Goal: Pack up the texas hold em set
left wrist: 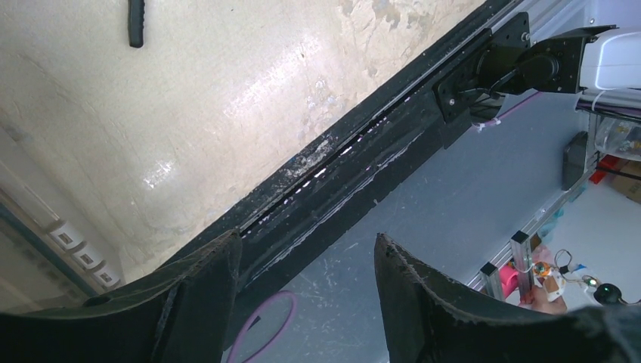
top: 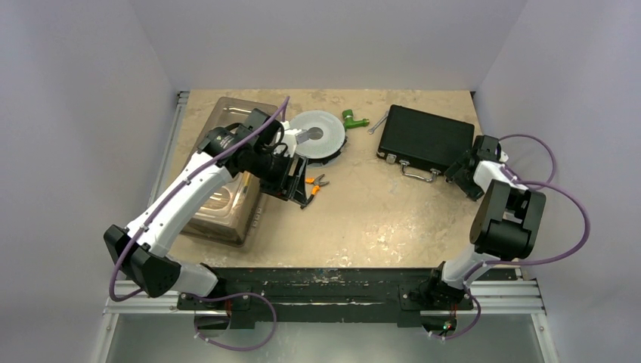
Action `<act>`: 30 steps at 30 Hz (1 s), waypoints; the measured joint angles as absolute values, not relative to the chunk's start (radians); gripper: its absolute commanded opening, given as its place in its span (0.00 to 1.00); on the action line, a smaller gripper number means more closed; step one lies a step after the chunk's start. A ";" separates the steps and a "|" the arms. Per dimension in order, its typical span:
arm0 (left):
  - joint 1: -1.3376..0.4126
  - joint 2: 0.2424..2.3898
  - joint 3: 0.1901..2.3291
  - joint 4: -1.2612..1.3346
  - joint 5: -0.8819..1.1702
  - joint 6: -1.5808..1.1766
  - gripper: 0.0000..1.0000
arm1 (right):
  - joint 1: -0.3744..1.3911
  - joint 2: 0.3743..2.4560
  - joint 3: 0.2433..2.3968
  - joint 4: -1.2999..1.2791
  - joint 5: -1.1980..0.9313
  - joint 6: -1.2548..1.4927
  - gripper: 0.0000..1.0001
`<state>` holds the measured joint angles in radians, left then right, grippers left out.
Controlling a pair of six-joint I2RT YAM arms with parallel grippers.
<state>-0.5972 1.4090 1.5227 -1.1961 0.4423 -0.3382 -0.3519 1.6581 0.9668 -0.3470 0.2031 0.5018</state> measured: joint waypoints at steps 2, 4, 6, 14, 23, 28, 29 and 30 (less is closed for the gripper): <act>-0.597 1.408 1.523 -1.198 0.443 -0.337 0.63 | -0.352 1.666 0.979 -0.363 0.204 0.505 0.68; -0.597 1.408 1.523 -1.202 0.442 -0.332 0.63 | -0.352 1.674 0.991 -0.380 0.203 0.512 0.44; -0.597 1.408 1.525 -1.205 0.443 -0.327 0.63 | -0.344 1.684 1.002 -0.379 0.187 0.537 0.42; -0.597 1.408 1.527 -1.206 0.466 -0.306 0.63 | -0.329 1.509 0.866 -0.272 0.219 0.523 0.76; -0.598 1.373 1.478 -1.193 0.484 -0.284 0.63 | -0.349 1.367 0.858 -0.448 0.183 0.480 0.51; -0.598 1.349 1.456 -1.181 0.487 -0.269 0.63 | -0.349 1.393 0.886 -0.486 0.098 0.494 0.47; -0.598 1.340 1.441 -1.175 0.487 -0.268 0.63 | -0.351 1.403 0.902 -0.492 0.075 0.503 0.47; -0.598 1.334 1.431 -1.176 0.488 -0.268 0.63 | -0.353 1.411 0.918 -0.497 0.049 0.514 0.47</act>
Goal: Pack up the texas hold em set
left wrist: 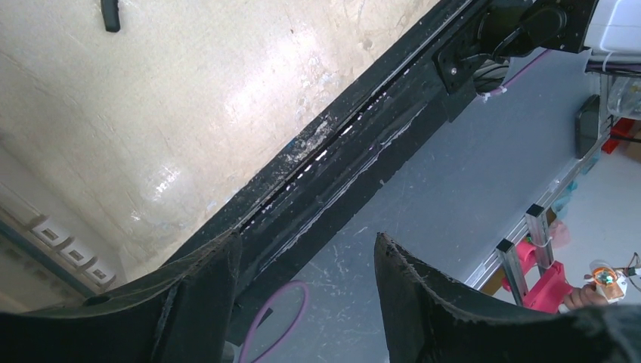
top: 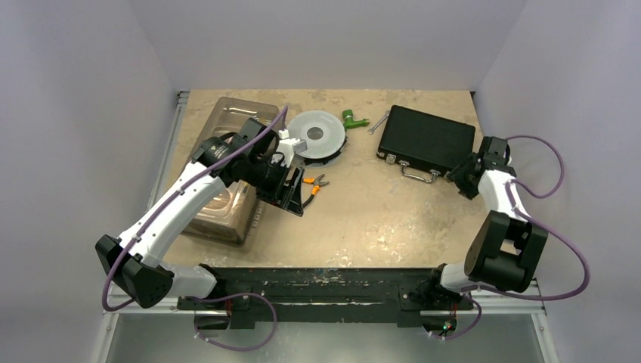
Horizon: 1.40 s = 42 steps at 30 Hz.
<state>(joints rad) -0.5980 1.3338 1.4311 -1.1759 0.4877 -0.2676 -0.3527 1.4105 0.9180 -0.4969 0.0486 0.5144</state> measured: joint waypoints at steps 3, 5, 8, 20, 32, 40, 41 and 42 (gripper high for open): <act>-0.598 1.329 1.424 -1.177 0.488 -0.264 0.63 | -0.355 1.417 0.963 -0.493 -0.019 0.563 0.46; -0.598 1.329 1.424 -1.176 0.490 -0.258 0.63 | -0.355 1.416 0.981 -0.483 -0.043 0.592 0.45; -0.598 1.329 1.424 -1.176 0.490 -0.250 0.63 | -0.355 1.436 1.019 -0.487 -0.052 0.623 0.40; -0.598 1.330 1.426 -1.179 0.484 -0.243 0.64 | -0.356 1.528 1.064 -0.483 -0.036 0.622 0.20; -0.598 1.355 1.450 -1.196 0.482 -0.241 0.81 | -0.356 1.575 1.012 -0.427 -0.036 0.559 0.16; -0.598 1.357 1.454 -1.205 0.460 -0.241 0.81 | -0.356 1.660 0.921 -0.368 -0.029 0.532 0.15; -0.598 1.357 1.456 -1.208 0.456 -0.241 0.81 | -0.357 1.665 0.929 -0.362 -0.025 0.520 0.15; -0.598 1.357 1.458 -1.208 0.452 -0.240 0.81 | -0.359 1.671 0.933 -0.363 -0.022 0.517 0.15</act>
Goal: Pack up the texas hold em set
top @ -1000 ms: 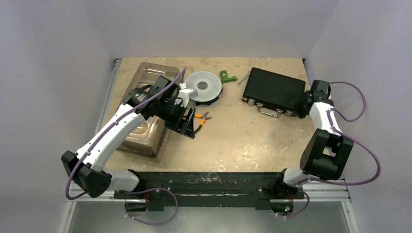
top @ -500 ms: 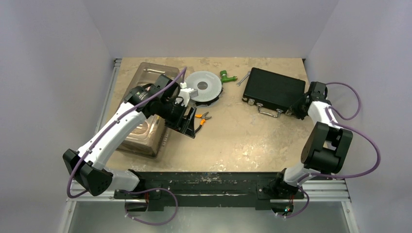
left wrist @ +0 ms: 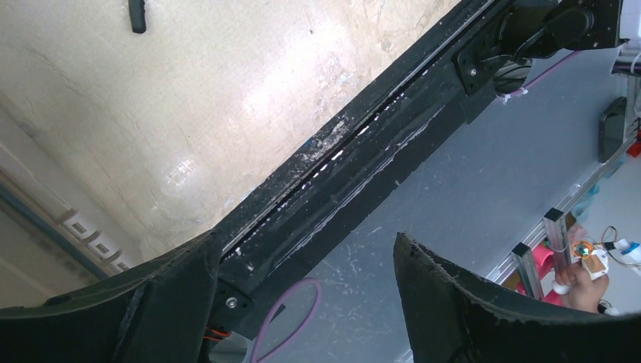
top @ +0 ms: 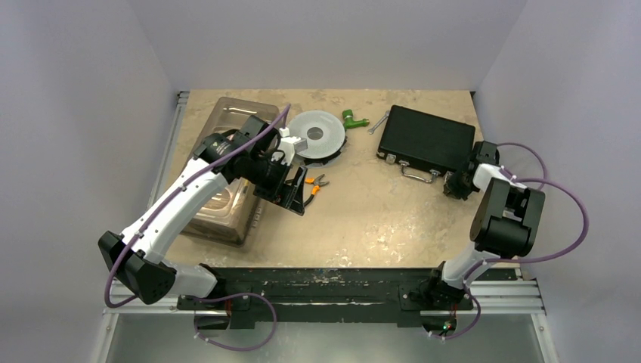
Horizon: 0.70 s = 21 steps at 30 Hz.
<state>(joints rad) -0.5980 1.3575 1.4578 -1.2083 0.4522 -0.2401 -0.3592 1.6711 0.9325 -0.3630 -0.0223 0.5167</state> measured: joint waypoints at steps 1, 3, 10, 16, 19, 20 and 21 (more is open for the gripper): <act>-0.598 1.357 1.461 -1.211 0.448 -0.240 0.81 | -0.360 1.678 0.940 -0.367 -0.021 0.510 0.15; -0.598 1.357 1.466 -1.215 0.440 -0.239 0.81 | -0.360 1.696 0.964 -0.362 -0.014 0.495 0.15; -0.598 1.357 1.467 -1.219 0.430 -0.239 0.81 | -0.360 1.692 0.994 -0.370 0.020 0.453 0.18; -0.598 1.357 1.467 -1.219 0.430 -0.239 0.81 | -0.360 1.486 0.977 -0.413 0.044 0.457 0.23; -0.598 1.359 1.467 -1.219 0.430 -0.239 0.81 | -0.360 1.465 0.995 -0.429 0.056 0.459 0.27; -0.598 1.359 1.467 -1.219 0.430 -0.239 0.81 | -0.360 1.475 1.005 -0.441 0.061 0.458 0.31; -0.598 1.360 1.467 -1.219 0.430 -0.239 0.81 | -0.360 1.486 1.015 -0.452 0.063 0.457 0.34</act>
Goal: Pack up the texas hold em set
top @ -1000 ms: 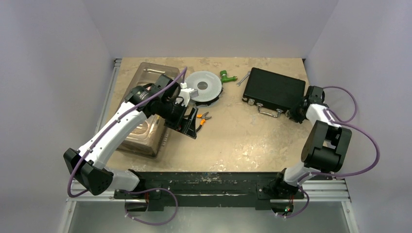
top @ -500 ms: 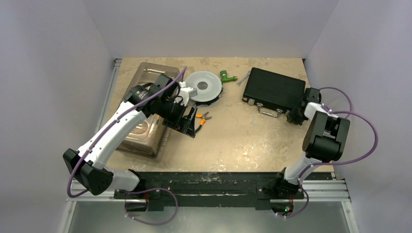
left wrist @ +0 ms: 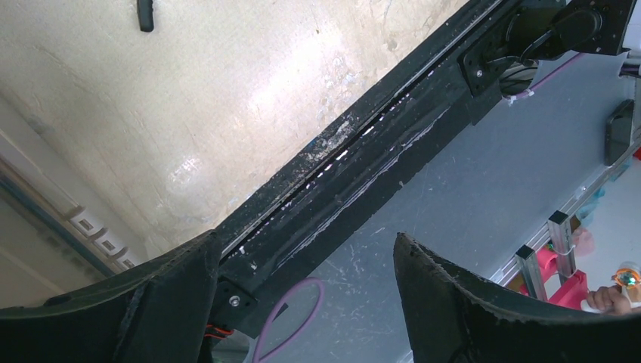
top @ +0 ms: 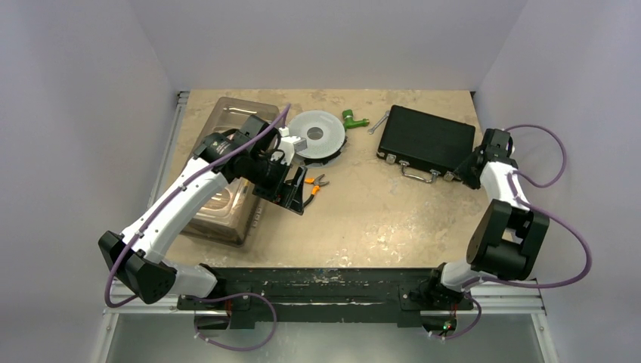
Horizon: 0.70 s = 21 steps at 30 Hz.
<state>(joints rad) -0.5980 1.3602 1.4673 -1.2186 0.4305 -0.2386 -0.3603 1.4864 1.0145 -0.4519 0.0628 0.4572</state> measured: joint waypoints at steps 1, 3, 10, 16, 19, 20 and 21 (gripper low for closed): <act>-0.598 1.360 1.467 -1.219 0.430 -0.238 0.81 | -0.360 1.495 1.020 -0.460 0.062 0.455 0.36; -0.598 1.360 1.467 -1.218 0.430 -0.239 0.81 | -0.359 1.501 1.032 -0.482 0.060 0.450 0.41; -0.598 1.360 1.467 -1.215 0.424 -0.240 0.81 | -0.253 1.501 1.165 -0.580 0.048 0.439 0.53; -0.598 1.346 1.504 -1.213 0.353 -0.253 0.83 | 0.009 1.457 1.274 -0.694 0.031 0.451 0.70; -0.598 1.301 1.550 -1.211 0.289 -0.270 0.83 | 0.088 1.360 1.300 -0.767 0.008 0.461 0.99; -0.598 1.281 1.575 -1.210 0.263 -0.273 0.83 | 0.093 1.307 1.308 -0.788 0.003 0.458 0.99; -0.598 1.261 1.605 -1.210 0.235 -0.278 0.83 | 0.092 1.268 1.313 -0.803 0.005 0.457 0.99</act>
<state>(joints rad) -0.5980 1.2610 1.6051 -1.2098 0.2352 -0.2775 0.0917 1.2682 1.3128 -0.8028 0.0048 0.4572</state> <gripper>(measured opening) 0.827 0.958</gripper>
